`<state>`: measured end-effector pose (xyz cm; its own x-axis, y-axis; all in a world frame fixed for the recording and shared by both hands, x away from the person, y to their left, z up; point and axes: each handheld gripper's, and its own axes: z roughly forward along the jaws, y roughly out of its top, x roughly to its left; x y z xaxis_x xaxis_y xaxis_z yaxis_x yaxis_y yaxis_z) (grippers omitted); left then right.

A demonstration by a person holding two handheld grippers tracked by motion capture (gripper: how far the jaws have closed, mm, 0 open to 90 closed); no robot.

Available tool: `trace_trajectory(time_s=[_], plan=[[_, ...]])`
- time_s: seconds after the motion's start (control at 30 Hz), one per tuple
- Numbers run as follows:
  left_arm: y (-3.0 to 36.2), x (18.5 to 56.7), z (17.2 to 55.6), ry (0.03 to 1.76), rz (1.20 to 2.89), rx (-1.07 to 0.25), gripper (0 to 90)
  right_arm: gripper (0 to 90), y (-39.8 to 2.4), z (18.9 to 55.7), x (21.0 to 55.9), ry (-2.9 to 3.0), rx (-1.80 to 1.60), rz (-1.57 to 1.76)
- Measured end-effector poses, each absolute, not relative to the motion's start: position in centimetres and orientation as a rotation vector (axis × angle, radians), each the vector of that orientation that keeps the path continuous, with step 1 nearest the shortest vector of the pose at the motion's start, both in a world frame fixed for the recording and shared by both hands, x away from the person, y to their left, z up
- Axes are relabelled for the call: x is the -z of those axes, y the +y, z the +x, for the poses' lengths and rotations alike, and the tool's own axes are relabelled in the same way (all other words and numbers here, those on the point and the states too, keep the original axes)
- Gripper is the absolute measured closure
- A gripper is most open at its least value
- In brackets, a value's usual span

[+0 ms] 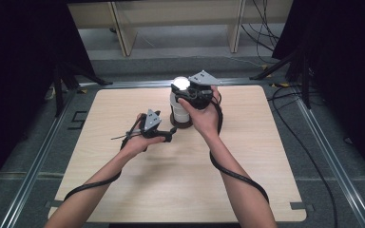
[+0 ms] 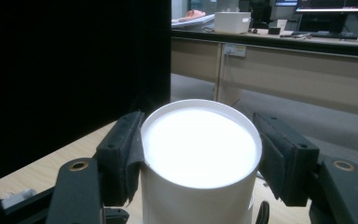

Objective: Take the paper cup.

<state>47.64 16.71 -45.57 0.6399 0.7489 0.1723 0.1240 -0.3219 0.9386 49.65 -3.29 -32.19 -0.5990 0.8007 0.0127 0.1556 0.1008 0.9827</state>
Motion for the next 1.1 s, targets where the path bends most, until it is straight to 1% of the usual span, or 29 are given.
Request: trace_trajectory(time_s=[0.17,0.3,0.4,0.57,0.73,0.87,1.1], plan=[[17.0,45.7,45.9,0.702,1.816,-0.717,6.7,36.6,-4.1,48.8,32.9,1.864,-1.551,0.949],[17.5,45.8,44.3,0.680,1.817,-0.727,6.8,36.6,-4.5,47.9,33.7,1.887,-1.577,0.984],[17.8,45.8,43.1,0.695,1.821,-0.720,6.9,36.6,-5.0,47.0,34.5,1.903,-1.583,0.975],[18.3,46.0,41.3,0.671,1.825,-0.749,7.1,36.6,-5.6,45.7,35.6,1.917,-1.608,0.975],[19.0,46.1,39.8,0.667,1.828,-0.721,7.2,36.6,-6.1,44.5,36.6,1.930,-1.622,0.987],[19.4,46.5,38.6,0.642,1.830,-0.718,6.9,36.5,-6.8,43.7,37.4,1.923,-1.643,0.998],[20.2,46.8,37.3,0.664,1.819,-0.689,6.4,36.5,-7.8,42.6,38.7,1.927,-1.643,1.024]])
